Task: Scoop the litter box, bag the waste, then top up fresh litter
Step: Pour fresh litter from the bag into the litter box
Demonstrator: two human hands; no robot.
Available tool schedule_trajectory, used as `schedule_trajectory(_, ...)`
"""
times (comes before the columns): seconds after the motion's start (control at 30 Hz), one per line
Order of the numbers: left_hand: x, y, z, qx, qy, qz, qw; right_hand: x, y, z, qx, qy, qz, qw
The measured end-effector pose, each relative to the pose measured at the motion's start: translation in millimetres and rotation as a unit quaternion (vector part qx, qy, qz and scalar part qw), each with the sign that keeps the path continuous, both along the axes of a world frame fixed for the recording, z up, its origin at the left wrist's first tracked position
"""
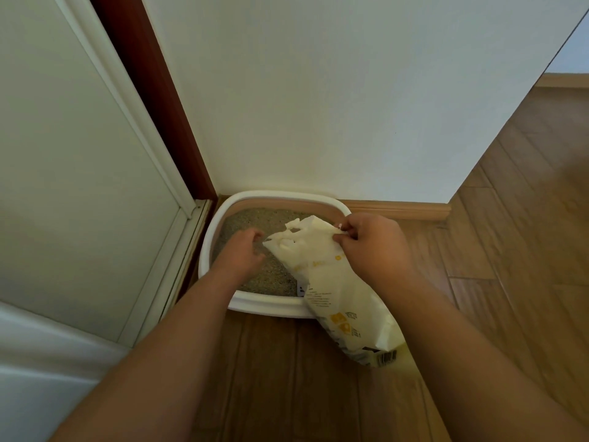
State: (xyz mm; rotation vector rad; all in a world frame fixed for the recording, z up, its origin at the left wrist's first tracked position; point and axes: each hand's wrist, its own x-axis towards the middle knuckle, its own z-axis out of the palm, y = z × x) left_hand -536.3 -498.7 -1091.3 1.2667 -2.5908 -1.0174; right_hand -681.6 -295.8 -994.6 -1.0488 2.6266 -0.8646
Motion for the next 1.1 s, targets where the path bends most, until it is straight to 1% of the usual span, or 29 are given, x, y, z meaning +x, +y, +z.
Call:
schedule_trajectory(0.07,6,-5,-12,0.024,-0.01,0.018,1.0,1,1,0,-0.001,0.002,-0.002,1.0)
schedule_trajectory(0.2,14,-9,-30,0.038,-0.033,0.01,0.999,-1,4,2,-0.005,0.0,-0.009,1.0)
schedule_trajectory(0.33,11,-7,-43,0.073,-0.011,0.014,0.997,-1,6,3,-0.004,0.012,-0.007,1.0)
schedule_trajectory(0.5,-3,-2,-48,0.088,0.014,0.01,0.996,-4,11,6,-0.002,0.002,-0.018,1.0)
schedule_trajectory(0.57,-8,0,-49,0.077,0.012,0.003,0.997,-7,14,8,-0.008,-0.002,-0.032,0.999)
schedule_trajectory(0.73,-17,2,-46,-0.012,0.013,-0.01,1.0,-16,24,10,-0.013,-0.004,-0.074,0.997)
schedule_trajectory(1.1,-21,14,-18,-0.037,0.068,-0.014,0.997,-36,42,19,-0.075,-0.038,-0.146,0.986)
